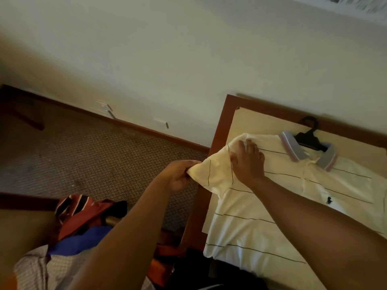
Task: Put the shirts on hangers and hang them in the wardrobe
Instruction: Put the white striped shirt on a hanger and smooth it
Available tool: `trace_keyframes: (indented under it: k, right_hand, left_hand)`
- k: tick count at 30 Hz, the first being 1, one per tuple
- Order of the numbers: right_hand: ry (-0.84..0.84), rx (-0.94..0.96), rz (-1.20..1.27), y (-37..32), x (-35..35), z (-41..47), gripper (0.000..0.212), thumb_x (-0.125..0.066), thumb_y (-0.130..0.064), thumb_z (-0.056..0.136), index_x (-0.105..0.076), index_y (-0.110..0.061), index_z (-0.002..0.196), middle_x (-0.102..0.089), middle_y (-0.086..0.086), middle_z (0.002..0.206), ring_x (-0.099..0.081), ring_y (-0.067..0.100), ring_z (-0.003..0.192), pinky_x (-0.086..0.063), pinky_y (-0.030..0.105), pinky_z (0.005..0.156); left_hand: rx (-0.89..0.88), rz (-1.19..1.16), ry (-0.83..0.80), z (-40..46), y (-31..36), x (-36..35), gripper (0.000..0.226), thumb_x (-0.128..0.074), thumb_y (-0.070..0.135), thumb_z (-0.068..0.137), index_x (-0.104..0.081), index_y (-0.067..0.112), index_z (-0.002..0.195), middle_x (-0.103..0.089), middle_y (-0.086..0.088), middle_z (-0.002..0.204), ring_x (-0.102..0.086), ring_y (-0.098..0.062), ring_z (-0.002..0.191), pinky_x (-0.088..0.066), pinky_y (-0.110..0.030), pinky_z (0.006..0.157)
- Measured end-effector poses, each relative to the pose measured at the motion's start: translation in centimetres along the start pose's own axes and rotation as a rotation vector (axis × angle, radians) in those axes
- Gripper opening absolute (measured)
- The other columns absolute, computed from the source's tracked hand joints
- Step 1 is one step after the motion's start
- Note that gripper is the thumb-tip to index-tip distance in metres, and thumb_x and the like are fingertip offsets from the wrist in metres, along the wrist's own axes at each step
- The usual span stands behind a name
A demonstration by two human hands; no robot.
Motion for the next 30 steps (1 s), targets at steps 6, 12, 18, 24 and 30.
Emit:
trace_keyframes:
  k: [6,12,18,24,30]
  right_hand:
    - [-0.006,0.008,0.027,0.2,0.3,0.1,0.059,-0.023,-0.048,0.101,-0.021,-0.015,0.15,-0.015,0.014,0.158,-0.016,0.032,0.145,-0.019,0.05,0.115]
    - [0.0,0.008,0.017,0.3,0.1,0.1,0.058,-0.026,-0.047,0.101,-0.022,-0.014,0.149,-0.016,0.013,0.158,-0.017,0.031,0.145,-0.02,0.049,0.115]
    - [0.032,0.014,-0.011,0.3,-0.1,0.3,0.058,-0.026,-0.047,0.1,-0.026,-0.014,0.147,-0.022,0.014,0.156,-0.022,0.032,0.143,-0.026,0.05,0.113]
    - [0.051,-0.011,0.004,0.7,-0.5,0.4,0.06,-0.032,-0.048,0.1,-0.024,-0.015,0.15,-0.018,0.012,0.158,-0.017,0.031,0.145,-0.018,0.054,0.114]
    - [0.054,-0.012,0.03,1.7,-0.9,0.4,0.062,-0.036,-0.048,0.098,-0.022,-0.018,0.151,-0.014,0.012,0.159,-0.012,0.032,0.146,-0.016,0.053,0.115]
  left_hand:
    - [-0.284,-0.404,-0.042,-0.8,0.2,1.2,0.02,-0.05,0.012,0.092,-0.066,0.003,0.086,-0.065,-0.009,0.086,-0.062,-0.019,0.076,-0.052,-0.03,0.068]
    - [-0.058,-0.456,-0.129,0.4,-0.9,2.1,0.042,-0.046,0.043,0.097,-0.058,0.012,0.123,-0.06,-0.018,0.119,-0.069,-0.03,0.082,-0.058,-0.038,0.063]
    - [0.022,-0.119,-0.125,1.2,1.4,0.2,0.037,-0.052,0.014,0.094,-0.054,0.008,0.131,-0.064,-0.014,0.108,-0.065,-0.027,0.086,-0.057,-0.04,0.064]
    - [-0.413,-0.099,0.304,1.9,3.2,0.1,0.019,-0.056,0.01,0.092,-0.073,0.016,0.098,-0.065,-0.005,0.107,-0.058,-0.024,0.096,-0.052,-0.042,0.088]
    - [-0.349,0.195,0.25,2.7,3.9,-0.5,0.025,-0.052,0.005,0.092,-0.068,0.019,0.105,-0.061,-0.007,0.108,-0.058,-0.022,0.084,-0.053,-0.046,0.089]
Point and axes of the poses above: each hand's wrist, its own z-axis towards the middle knuckle, its own x-axis out of the back of the hand, y = z × x, the point moved 1 cm from there along z, towards the middle knuckle
